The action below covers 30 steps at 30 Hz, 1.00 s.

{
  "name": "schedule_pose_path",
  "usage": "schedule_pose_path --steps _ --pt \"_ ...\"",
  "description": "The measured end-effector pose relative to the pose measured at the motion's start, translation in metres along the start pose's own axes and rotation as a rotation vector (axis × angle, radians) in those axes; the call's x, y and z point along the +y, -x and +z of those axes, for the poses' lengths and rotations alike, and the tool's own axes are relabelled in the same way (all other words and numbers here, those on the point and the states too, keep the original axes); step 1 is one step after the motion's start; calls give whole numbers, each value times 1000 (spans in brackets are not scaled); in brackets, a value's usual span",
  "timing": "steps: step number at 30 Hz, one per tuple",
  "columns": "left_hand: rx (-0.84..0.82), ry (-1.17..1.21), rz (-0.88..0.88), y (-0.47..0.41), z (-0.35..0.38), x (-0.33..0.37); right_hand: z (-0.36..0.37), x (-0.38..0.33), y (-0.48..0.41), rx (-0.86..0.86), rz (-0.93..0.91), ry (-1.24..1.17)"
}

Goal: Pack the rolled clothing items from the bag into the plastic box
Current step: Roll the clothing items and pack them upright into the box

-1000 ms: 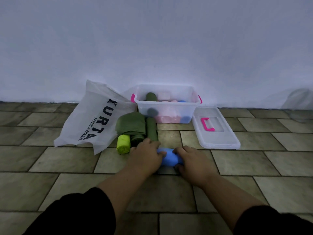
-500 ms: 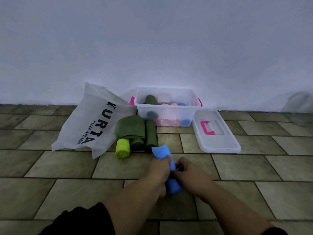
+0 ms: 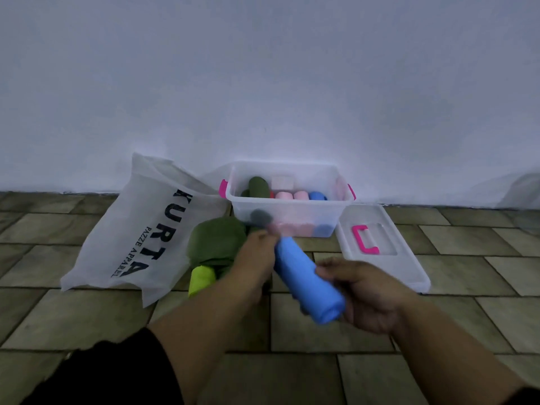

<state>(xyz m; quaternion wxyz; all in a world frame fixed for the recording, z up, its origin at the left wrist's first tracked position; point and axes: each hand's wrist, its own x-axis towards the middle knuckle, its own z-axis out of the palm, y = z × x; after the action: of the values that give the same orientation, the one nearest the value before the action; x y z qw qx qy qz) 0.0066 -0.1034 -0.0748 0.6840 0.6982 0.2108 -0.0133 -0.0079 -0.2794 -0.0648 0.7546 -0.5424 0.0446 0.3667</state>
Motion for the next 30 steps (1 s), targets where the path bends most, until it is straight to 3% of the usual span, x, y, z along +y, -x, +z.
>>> schedule_pose_path --steps 4,6,8,11,14,16,17,21,24,30 --pt "263 -617 467 -62 -24 42 -6 -69 -29 69 -135 -39" --pt "301 -904 456 -90 -33 53 -3 -102 -53 216 -275 23" --pt "215 -1049 287 -109 -35 58 1 -129 -83 405 -390 212" --pt "120 -1009 143 -123 -33 55 9 -151 -127 588 -366 720" --pt "107 -1019 158 -125 -36 52 26 -150 -160 567 -190 1283" --pt "94 -1037 170 -125 -37 51 43 -144 -169 498 -115 1491" --pt "96 -1040 173 -125 -37 51 48 -141 -173 465 -92 1531" --pt "127 -1039 196 -124 -37 49 60 -137 -181 333 -89 1285" --pt "140 -1048 199 -123 -37 49 72 -131 -181 304 -98 1526" --pt "124 -1074 172 -119 -35 52 68 -130 -198 257 -8 1713"
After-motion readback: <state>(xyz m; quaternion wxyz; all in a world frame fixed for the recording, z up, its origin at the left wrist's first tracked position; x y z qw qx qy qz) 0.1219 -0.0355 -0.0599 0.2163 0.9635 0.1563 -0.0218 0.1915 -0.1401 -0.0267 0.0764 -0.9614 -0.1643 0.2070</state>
